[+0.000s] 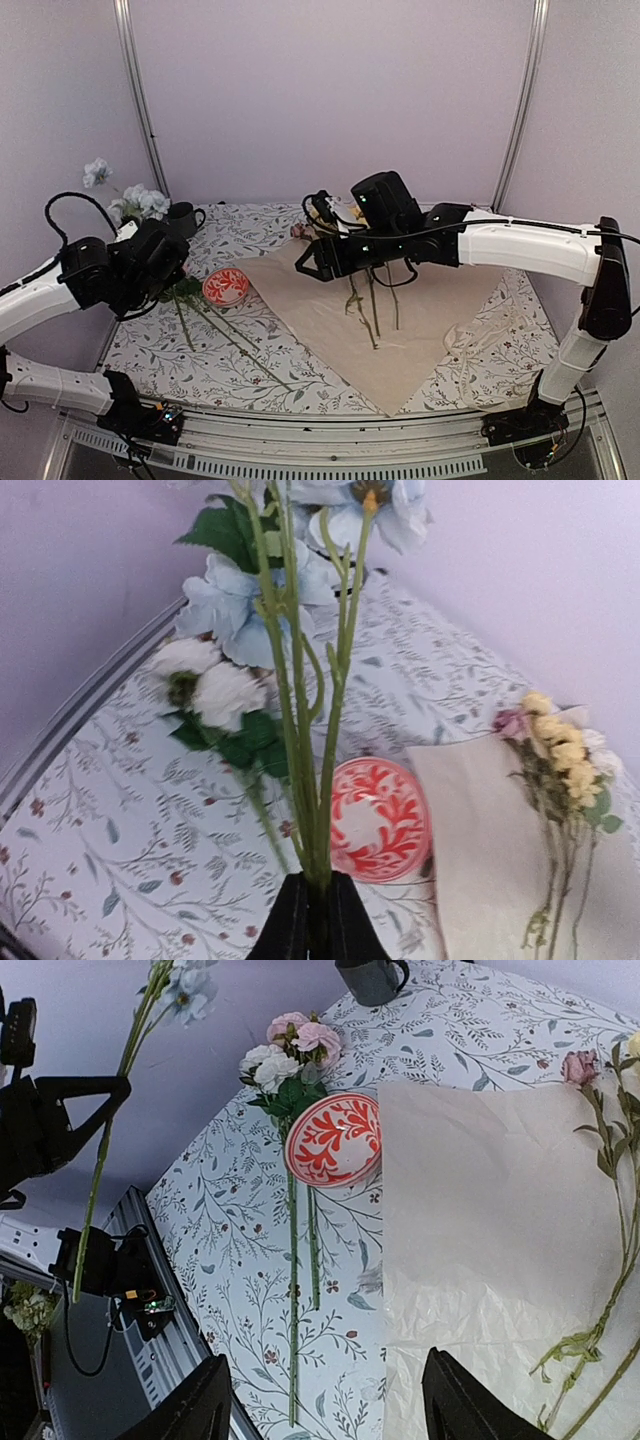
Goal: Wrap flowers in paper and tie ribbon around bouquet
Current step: Pass from the left arm to the right
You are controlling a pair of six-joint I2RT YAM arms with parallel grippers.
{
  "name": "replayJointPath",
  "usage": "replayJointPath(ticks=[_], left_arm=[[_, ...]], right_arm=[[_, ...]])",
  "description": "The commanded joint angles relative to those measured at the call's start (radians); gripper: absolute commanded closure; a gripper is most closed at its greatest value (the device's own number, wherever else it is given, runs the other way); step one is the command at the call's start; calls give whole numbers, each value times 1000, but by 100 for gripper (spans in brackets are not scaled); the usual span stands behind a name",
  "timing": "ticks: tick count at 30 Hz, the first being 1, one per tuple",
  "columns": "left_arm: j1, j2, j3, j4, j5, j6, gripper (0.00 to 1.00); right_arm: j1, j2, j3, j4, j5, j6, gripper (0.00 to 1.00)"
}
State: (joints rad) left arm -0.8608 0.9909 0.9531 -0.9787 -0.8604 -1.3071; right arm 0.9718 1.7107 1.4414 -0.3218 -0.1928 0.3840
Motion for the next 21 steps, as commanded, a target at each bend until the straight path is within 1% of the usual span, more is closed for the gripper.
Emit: replayJointPath(ticks=[1, 3, 4, 7, 8, 9, 11, 12, 16, 19, 21], left_arm=[[-68, -65, -52, 640, 12, 643, 98], [-85, -107, -115, 855, 102, 765, 98], [-90, -130, -147, 993, 154, 809, 99], [-97, -173, -231, 1231, 318, 898, 98], [-98, -173, -244, 1288, 366, 913, 98], [-100, -166, -252, 1332, 427, 921, 98], [-106, -132, -261, 1396, 499, 925, 98], [-112, -116, -265, 1426, 525, 923, 98], [-134, -80, -287, 1526, 573, 912, 98], [-145, -54, -286, 1537, 586, 915, 98], [-153, -40, -284, 1530, 602, 918, 98]], right_arm=[[-17, -23, 46, 56, -93, -70, 32], [-33, -50, 37, 119, -158, -75, 32], [-44, -66, 24, 183, -198, -71, 32], [-67, -105, -47, 382, -334, -24, 30], [-69, -107, -62, 479, -361, -3, 25], [-70, -102, -64, 537, -383, 20, 18], [-69, -76, -44, 624, -415, 56, 4], [-69, -57, -25, 659, -432, 73, 1], [-68, 28, 63, 729, -484, 155, 1], [-64, 95, 108, 778, -535, 197, 1], [-62, 127, 124, 829, -560, 237, 5]])
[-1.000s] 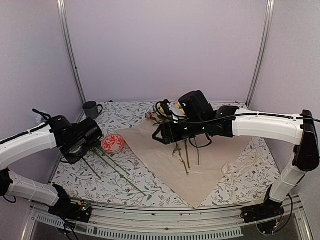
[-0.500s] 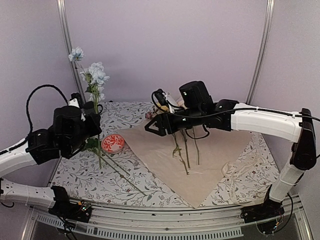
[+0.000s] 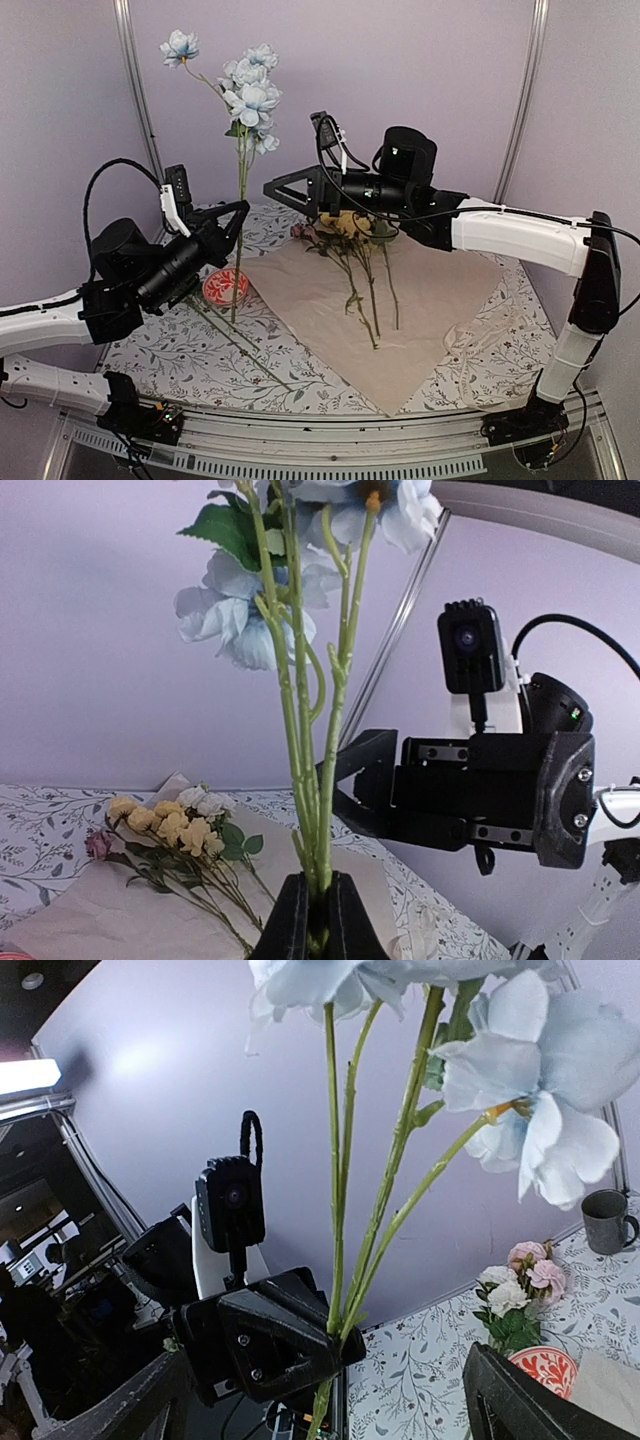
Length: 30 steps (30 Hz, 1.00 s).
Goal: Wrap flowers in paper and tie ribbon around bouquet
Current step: Pass from the left arm to the right
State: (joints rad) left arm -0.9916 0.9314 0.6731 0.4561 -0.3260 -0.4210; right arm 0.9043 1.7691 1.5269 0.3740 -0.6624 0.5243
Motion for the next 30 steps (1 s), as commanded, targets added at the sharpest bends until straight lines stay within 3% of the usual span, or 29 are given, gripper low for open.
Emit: replayJointPath(ticks=[1, 4, 5, 13, 17, 18, 21, 23, 27, 30], left_arm=[[-27, 27, -4, 93, 76, 33, 98], [-45, 37, -10, 108, 92, 43, 98], [-49, 39, -11, 112, 91, 47, 98], [-63, 37, -53, 99, 88, 22, 98], [-67, 44, -46, 59, 75, 6, 95], [-68, 43, -43, 42, 56, -1, 85], [-68, 44, -17, -77, -58, -33, 26], [-66, 56, 12, -199, -130, -42, 3], [-65, 151, 102, -503, -269, 7, 1], [-54, 239, 195, -771, -472, -90, 1]], right_arm=[[6, 83, 50, 148, -96, 108, 7], [7, 137, 94, 167, -124, 151, 19], [9, 150, 108, 174, -140, 158, 31], [12, 157, 46, 309, -116, 245, 99], [4, 139, 17, 299, -113, 256, 100], [-4, 119, 0, 288, -104, 256, 100], [-51, 50, -90, 213, -72, 256, 100], [-94, -12, -139, 30, -10, 228, 100], [-143, -60, -93, -493, 220, 25, 100], [-170, -23, -2, -815, 391, -128, 100]])
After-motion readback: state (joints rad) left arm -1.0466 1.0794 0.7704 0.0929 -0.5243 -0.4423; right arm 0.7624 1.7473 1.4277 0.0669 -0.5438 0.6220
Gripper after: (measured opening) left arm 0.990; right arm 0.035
